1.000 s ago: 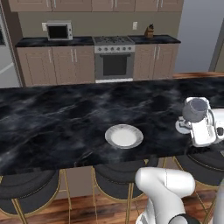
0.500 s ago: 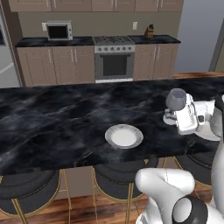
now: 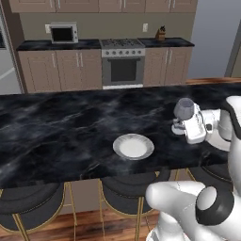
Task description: Retrieve the wine glasses from the counter and place one next to each plate.
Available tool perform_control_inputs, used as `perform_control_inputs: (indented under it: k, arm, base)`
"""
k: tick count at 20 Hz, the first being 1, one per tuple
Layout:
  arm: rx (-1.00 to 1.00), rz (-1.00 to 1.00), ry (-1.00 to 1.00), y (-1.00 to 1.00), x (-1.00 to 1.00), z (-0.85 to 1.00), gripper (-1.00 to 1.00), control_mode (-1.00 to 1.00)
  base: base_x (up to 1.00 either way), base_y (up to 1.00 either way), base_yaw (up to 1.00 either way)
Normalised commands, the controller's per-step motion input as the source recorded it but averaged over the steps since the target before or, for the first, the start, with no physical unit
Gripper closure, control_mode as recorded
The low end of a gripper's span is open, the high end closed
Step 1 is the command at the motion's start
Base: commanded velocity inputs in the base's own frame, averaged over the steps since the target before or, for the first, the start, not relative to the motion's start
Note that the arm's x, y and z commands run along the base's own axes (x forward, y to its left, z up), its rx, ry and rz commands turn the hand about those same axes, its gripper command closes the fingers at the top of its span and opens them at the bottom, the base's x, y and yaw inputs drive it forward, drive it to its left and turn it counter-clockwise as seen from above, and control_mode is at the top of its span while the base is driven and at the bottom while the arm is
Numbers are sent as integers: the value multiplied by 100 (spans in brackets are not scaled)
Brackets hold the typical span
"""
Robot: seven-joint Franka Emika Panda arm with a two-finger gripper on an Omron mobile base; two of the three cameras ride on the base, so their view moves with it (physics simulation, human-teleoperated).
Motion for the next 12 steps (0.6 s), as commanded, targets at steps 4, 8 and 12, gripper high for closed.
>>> perform_control_inputs:
  k: [4,8,12]
  arm:
    - [-2,3,5,-6,48,-38,100,-100]
    - [-3,0,14,0,57,-30,100,-100]
    - [-4,0,4,0,39,-33,100,-100]
  base:
    - [0,0,0]
    - [0,0,0]
    - [0,0,0]
